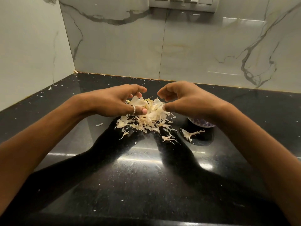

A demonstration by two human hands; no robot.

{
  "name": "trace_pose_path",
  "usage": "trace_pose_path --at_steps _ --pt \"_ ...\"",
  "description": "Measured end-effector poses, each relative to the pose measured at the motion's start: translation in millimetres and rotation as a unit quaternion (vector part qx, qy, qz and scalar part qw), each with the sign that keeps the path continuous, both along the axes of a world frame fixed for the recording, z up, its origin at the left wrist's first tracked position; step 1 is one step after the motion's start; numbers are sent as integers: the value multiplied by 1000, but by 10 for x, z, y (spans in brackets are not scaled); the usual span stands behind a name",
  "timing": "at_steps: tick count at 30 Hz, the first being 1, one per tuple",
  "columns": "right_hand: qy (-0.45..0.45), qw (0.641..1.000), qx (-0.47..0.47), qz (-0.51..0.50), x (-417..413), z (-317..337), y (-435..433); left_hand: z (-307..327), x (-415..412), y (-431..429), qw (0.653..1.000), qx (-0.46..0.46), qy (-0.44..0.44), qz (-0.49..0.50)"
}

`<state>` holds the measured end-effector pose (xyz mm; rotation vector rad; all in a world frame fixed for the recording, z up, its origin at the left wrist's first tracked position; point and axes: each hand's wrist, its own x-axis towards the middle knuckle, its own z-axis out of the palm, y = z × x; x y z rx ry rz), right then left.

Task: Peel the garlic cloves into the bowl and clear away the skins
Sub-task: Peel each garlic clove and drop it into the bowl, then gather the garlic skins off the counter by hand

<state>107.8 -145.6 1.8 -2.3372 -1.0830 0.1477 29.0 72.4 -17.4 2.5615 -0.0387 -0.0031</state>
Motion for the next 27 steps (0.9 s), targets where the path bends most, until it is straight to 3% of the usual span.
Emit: trace_pose_path --at_steps 3,7,12,27 --pt "-67 996 -61 -20 -23 140 -123 18 -22 -4 999 3 -35 10" --pt "-154 972 -148 -92 -80 235 -326 1 -23 7 989 -37 -143 5" --pt "-173 945 -234 -150 -159 158 -458 -52 -25 -34 971 -22 -236 28" --pt "-185 960 -117 -176 -31 2 -573 -14 -56 -48 968 48 -241 52"
